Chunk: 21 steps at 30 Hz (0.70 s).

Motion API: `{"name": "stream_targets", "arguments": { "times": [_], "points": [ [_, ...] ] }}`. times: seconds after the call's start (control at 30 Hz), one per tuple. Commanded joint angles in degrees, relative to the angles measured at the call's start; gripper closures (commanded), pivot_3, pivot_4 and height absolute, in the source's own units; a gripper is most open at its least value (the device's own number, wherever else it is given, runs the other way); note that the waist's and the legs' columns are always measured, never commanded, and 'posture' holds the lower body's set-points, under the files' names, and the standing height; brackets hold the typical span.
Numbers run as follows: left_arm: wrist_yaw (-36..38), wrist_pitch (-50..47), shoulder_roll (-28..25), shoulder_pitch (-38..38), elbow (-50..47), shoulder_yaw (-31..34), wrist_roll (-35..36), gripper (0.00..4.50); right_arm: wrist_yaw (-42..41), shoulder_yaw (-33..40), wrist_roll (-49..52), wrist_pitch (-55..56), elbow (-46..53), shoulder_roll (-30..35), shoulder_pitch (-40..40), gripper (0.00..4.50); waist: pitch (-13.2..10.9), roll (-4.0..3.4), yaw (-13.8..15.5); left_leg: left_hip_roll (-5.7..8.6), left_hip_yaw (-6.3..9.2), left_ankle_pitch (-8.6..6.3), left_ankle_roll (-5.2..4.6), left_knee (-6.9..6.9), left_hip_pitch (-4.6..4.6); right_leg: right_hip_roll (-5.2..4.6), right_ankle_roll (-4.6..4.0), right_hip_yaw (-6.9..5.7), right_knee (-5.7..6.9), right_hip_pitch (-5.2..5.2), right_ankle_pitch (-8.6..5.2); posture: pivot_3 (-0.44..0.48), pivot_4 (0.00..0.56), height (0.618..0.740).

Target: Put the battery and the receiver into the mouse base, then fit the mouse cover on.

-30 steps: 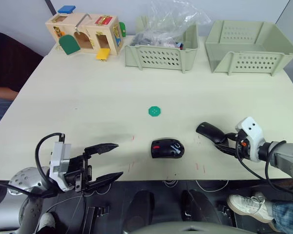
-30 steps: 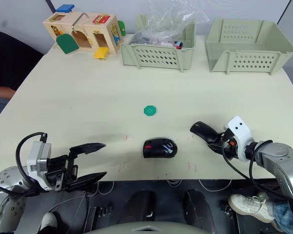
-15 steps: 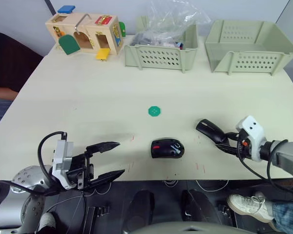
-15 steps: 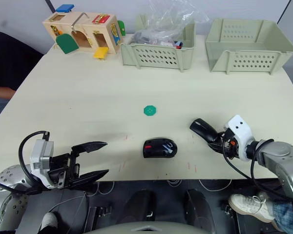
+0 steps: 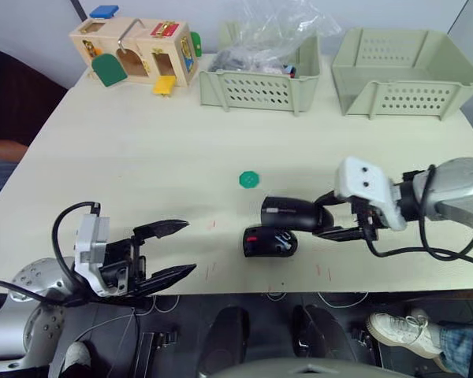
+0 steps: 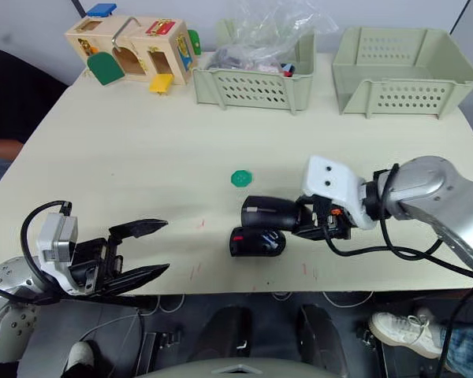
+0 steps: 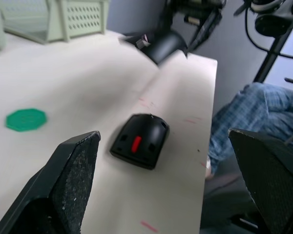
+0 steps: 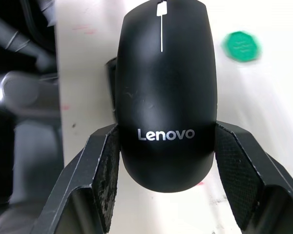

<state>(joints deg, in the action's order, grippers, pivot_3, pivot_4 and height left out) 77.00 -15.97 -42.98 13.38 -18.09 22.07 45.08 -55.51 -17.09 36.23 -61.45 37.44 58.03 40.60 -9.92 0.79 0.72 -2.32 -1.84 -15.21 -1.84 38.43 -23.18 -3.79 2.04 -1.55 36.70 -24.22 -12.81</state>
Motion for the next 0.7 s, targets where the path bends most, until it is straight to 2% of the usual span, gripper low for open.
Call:
{"name": "stream_targets", "arguments": {
  "times": [0.03, 0.1, 0.37, 0.7],
  "points": [
    [0.2, -0.5, -1.1, 0.1, -0.6, 2.3, 1.4, 0.00, -2.7, -5.0, -2.3, -0.4, -2.2, -1.9, 5.2, 2.03, 0.0, 0.02, -0.1, 0.01, 0.01, 0.00, 0.00, 0.01, -0.14, -0.01, 0.00, -0.01, -0.01, -0.10, 0.01, 0.000, 0.150, 0.740],
    [0.4, -0.6, -1.6, 0.6, -0.4, 3.3, 1.4, 0.00, -3.6, -8.4, -4.0, -0.3, -3.8, -3.7, 7.8, 2.03, 0.0, 0.02, -0.2, 0.03, 0.00, 0.01, 0.01, 0.15, -0.57, 0.00, 0.13, 0.01, 0.08, -0.56, 0.12, 0.000, 0.150, 0.740],
    [0.6, 0.5, -0.9, 3.8, -0.7, 6.5, 0.9, 0.00, -5.1, -16.3, -9.9, 0.7, -8.3, -8.4, 11.4, 2.03, 0.0, 0.02, -0.7, 0.02, 0.03, 0.01, 0.01, 0.15, -0.62, 0.01, 0.19, -0.06, 0.08, -0.58, 0.15, 0.000, 0.150, 0.740],
    [0.6, 2.4, 0.0, 7.7, -1.0, 6.9, -0.1, 0.00, -4.5, -20.1, -13.9, -0.4, -9.1, -11.8, 10.4, 2.03, 0.0, 0.03, -1.4, 0.02, 0.07, 0.02, 0.02, 0.16, -0.57, 0.02, 0.20, -0.08, 0.17, -0.57, 0.17, 0.000, 0.150, 0.740]
  ]
}}
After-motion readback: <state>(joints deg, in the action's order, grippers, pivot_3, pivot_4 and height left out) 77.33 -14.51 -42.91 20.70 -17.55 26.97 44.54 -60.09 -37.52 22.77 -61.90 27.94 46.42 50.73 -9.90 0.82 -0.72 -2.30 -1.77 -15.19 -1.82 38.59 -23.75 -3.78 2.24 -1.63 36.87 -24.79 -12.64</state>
